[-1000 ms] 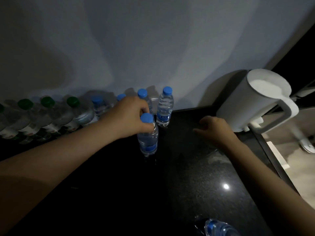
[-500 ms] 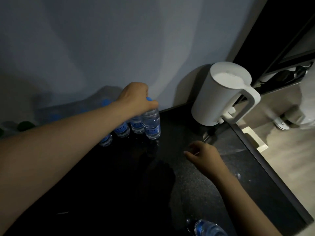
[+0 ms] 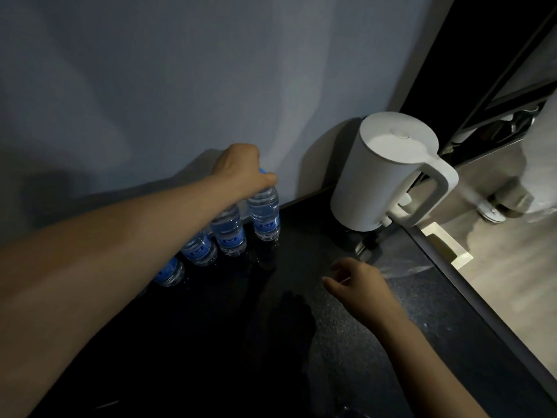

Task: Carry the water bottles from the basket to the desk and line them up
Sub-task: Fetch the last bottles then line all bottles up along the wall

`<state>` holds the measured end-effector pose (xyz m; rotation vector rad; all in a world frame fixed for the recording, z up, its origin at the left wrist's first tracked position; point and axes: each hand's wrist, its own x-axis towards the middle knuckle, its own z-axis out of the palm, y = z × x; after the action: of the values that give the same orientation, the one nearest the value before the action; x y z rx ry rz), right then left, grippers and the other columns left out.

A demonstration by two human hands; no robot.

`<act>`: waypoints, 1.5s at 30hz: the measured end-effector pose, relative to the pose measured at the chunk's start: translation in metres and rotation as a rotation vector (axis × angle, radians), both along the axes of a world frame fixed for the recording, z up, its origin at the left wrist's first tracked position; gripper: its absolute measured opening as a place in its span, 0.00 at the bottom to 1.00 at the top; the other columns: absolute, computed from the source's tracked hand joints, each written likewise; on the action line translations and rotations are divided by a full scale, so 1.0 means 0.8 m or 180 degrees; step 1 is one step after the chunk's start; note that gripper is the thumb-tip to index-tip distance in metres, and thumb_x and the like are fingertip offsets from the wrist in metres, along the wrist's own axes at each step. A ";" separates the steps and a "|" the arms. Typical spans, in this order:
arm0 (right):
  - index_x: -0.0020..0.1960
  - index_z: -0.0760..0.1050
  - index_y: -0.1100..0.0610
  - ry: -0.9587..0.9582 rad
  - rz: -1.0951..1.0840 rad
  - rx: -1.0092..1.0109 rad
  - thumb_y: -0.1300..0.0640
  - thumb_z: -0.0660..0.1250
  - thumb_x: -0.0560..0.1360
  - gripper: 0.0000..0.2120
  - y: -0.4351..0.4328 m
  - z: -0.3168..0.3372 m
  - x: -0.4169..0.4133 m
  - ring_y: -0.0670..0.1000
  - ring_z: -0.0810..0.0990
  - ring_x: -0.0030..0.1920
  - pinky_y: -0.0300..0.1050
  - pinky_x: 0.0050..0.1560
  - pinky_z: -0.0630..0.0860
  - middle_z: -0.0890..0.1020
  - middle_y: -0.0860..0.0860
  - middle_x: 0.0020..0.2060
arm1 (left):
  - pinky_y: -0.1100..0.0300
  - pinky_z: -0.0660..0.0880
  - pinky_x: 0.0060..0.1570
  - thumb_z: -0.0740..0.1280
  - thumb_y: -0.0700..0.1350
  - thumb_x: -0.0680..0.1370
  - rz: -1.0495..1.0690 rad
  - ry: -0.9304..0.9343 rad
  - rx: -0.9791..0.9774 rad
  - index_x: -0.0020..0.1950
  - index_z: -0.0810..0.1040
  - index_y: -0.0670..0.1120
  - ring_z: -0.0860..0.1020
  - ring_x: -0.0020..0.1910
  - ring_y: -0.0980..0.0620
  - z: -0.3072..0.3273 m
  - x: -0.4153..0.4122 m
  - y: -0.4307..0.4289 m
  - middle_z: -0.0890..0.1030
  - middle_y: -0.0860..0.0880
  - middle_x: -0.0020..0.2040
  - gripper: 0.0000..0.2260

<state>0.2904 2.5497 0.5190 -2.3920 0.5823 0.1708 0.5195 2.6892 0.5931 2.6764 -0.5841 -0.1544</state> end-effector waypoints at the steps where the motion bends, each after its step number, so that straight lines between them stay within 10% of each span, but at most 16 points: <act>1: 0.59 0.76 0.56 -0.0003 -0.0001 0.0008 0.51 0.69 0.74 0.16 -0.001 -0.001 0.001 0.49 0.81 0.46 0.48 0.50 0.79 0.82 0.51 0.46 | 0.57 0.70 0.34 0.70 0.50 0.68 0.0025 0.0010 -0.0004 0.35 0.71 0.42 0.74 0.36 0.46 -0.004 0.002 -0.002 0.75 0.45 0.36 0.13; 45: 0.60 0.75 0.53 -0.0262 -0.0085 -0.0141 0.49 0.69 0.75 0.16 0.032 0.058 -0.068 0.42 0.80 0.44 0.42 0.48 0.80 0.80 0.46 0.45 | 0.57 0.69 0.41 0.69 0.47 0.74 -0.0223 -0.0026 0.0547 0.46 0.73 0.43 0.73 0.44 0.45 0.052 -0.061 0.027 0.72 0.45 0.45 0.09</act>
<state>0.2357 2.5750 0.5653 -2.4202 0.5847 0.0480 0.4708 2.7112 0.6345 2.8240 -0.6968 -0.2225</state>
